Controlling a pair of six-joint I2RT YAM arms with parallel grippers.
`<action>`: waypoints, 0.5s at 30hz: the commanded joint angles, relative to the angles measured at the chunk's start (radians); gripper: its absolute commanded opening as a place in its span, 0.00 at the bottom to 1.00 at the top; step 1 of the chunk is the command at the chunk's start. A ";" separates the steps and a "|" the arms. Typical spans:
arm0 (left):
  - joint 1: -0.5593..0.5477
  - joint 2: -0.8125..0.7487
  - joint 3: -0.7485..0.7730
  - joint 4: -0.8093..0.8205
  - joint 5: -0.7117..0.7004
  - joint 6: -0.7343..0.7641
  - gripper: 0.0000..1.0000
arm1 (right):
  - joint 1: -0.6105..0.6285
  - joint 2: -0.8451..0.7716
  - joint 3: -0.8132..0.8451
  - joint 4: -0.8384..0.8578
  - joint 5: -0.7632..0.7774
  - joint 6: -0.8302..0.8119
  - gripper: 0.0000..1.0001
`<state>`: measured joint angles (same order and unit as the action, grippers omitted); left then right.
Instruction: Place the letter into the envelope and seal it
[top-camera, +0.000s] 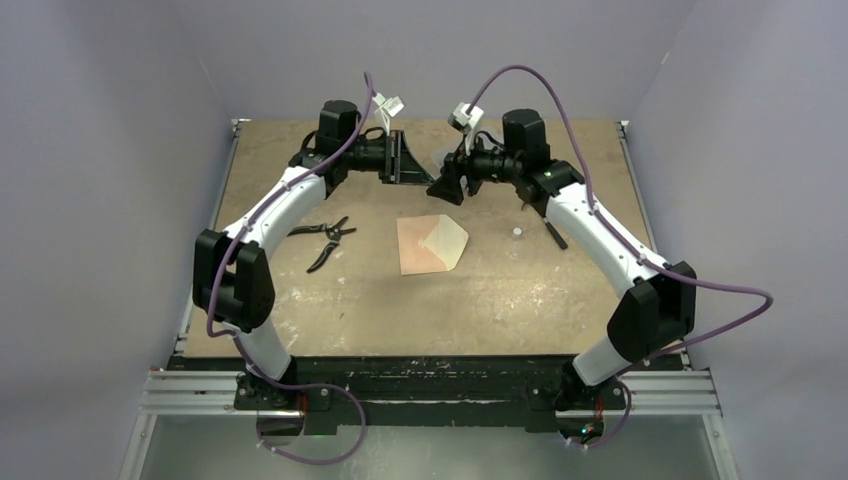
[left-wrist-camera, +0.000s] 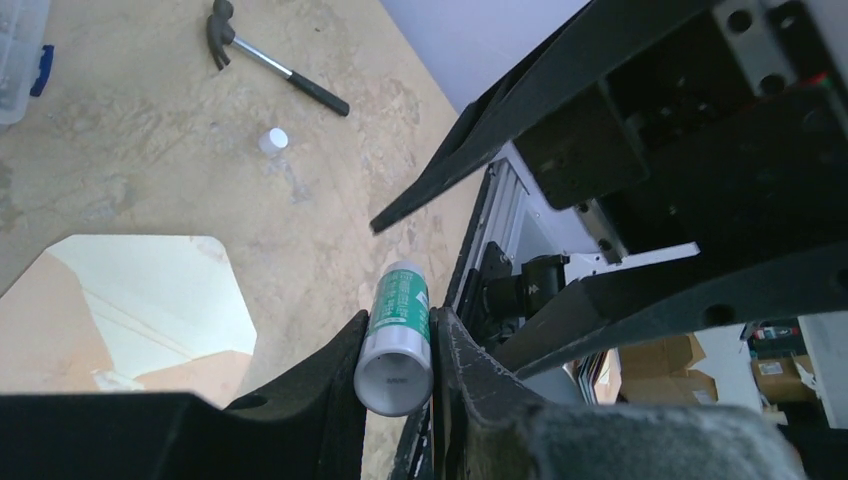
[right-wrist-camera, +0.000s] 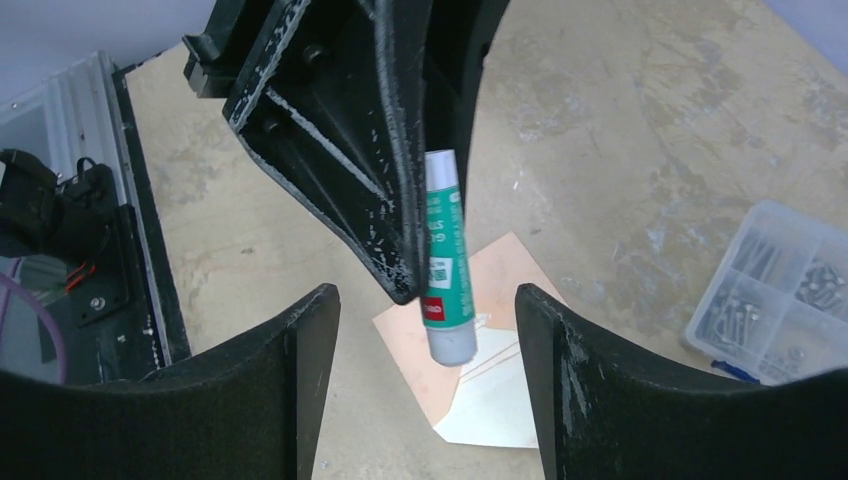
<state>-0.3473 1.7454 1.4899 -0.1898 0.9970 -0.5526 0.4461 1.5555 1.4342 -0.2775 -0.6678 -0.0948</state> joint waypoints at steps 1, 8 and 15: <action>-0.001 -0.059 -0.009 0.103 0.049 -0.035 0.00 | 0.026 0.010 0.044 -0.018 -0.020 -0.043 0.65; -0.001 -0.072 -0.006 0.122 0.046 -0.042 0.00 | 0.044 0.031 0.063 -0.046 -0.018 -0.045 0.33; -0.001 -0.091 -0.024 0.188 -0.030 -0.106 0.07 | 0.061 -0.005 0.024 0.038 0.044 0.016 0.12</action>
<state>-0.3435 1.7180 1.4761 -0.1196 1.0134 -0.6083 0.4885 1.5902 1.4490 -0.3065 -0.6575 -0.1307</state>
